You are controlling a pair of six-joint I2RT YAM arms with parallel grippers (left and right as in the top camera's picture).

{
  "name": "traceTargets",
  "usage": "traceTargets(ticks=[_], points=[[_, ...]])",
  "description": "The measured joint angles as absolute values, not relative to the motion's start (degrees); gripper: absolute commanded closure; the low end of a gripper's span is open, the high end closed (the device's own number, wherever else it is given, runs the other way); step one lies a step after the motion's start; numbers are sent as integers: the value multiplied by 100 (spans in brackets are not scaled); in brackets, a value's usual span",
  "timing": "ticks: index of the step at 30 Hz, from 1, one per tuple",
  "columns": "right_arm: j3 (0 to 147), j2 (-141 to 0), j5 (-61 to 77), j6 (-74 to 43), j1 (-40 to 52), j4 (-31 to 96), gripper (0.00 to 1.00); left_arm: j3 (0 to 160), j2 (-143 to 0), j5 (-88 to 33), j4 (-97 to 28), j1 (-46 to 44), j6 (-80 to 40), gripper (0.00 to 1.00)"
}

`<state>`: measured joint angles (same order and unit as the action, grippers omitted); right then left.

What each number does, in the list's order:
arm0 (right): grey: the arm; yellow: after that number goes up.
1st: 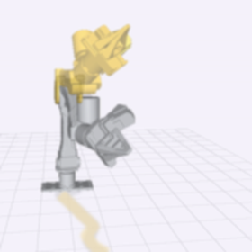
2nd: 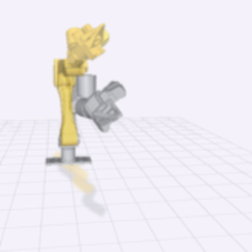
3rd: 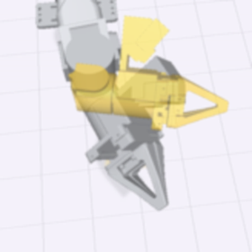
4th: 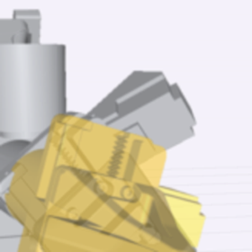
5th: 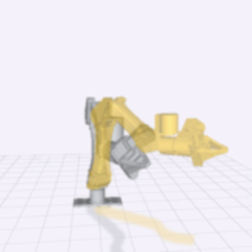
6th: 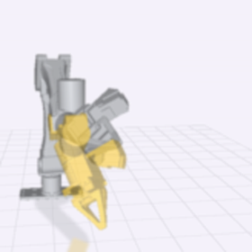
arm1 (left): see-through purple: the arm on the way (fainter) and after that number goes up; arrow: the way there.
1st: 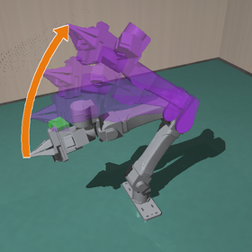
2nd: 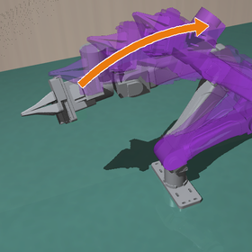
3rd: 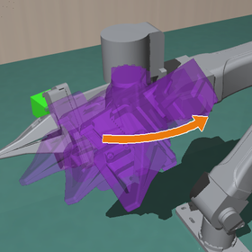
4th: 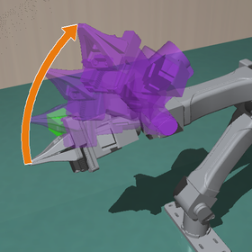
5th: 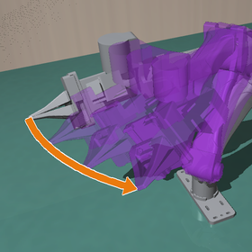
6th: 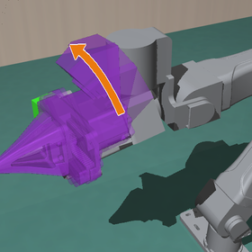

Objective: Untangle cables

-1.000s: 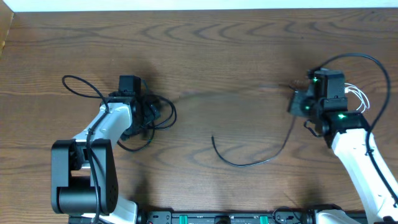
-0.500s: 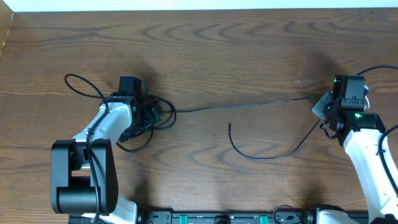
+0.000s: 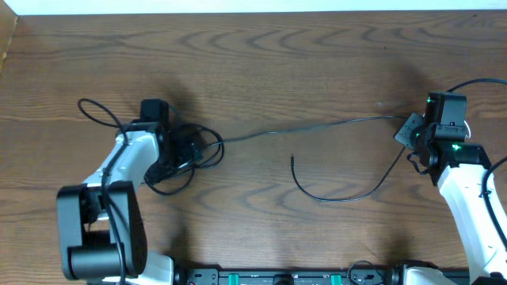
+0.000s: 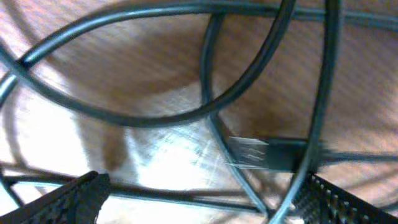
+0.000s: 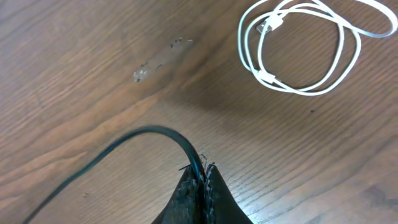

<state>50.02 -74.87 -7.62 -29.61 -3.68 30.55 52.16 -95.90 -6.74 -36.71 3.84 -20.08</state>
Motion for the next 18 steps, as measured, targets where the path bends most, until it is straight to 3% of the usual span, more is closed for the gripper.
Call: traceTargets(ticks=[10,18], points=[[5002,-7487,-1243,-3273,-370,3251,99,5196,-9472,-875,-3809,676,-1514,2],[5000,-7487,-357,-3074,-362,2880,95,5175,-9472,-891,-3649,676,-1566,2]])
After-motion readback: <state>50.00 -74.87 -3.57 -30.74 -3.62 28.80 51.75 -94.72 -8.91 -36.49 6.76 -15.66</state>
